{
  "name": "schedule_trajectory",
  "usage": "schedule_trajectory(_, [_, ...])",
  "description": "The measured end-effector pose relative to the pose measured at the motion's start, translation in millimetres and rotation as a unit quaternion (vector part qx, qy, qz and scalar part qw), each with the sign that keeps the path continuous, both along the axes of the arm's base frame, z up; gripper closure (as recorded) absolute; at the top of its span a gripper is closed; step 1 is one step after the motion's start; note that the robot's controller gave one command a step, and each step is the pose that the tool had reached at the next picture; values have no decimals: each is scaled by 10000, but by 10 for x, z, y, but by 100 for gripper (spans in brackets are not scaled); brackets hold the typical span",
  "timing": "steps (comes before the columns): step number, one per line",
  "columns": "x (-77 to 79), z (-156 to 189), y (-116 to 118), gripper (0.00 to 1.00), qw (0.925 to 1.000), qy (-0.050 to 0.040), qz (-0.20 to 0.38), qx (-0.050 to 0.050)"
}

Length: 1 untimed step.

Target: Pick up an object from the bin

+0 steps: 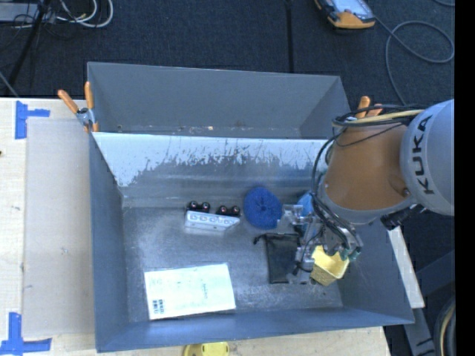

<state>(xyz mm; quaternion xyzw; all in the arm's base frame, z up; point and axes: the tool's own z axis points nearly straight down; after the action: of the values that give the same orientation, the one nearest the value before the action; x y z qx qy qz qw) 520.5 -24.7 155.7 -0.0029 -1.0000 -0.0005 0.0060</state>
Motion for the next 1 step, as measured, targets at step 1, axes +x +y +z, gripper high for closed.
schedule_trajectory(1, [16,44,0,0,10000,-41,4,-3])
